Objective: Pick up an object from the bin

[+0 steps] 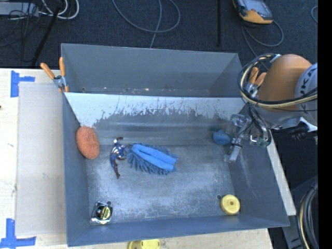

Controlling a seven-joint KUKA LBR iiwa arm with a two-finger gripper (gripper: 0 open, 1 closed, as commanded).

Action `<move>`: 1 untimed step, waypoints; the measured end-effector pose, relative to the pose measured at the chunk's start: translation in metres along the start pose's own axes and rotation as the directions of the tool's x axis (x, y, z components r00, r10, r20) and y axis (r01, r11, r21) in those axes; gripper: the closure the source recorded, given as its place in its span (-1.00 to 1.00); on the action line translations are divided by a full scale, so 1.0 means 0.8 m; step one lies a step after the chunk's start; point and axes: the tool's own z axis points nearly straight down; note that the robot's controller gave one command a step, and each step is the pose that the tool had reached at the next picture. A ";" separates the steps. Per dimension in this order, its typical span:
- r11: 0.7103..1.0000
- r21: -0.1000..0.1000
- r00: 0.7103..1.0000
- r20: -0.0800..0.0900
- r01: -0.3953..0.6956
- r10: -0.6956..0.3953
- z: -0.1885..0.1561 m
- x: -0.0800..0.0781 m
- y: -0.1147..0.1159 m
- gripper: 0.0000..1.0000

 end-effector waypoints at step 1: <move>0.995 -0.023 0.995 0.013 -0.099 0.099 0.044 0.004 0.023 -1.00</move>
Offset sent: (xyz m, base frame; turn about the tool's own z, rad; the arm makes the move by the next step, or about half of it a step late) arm -0.0043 0.0092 -0.0461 0.1135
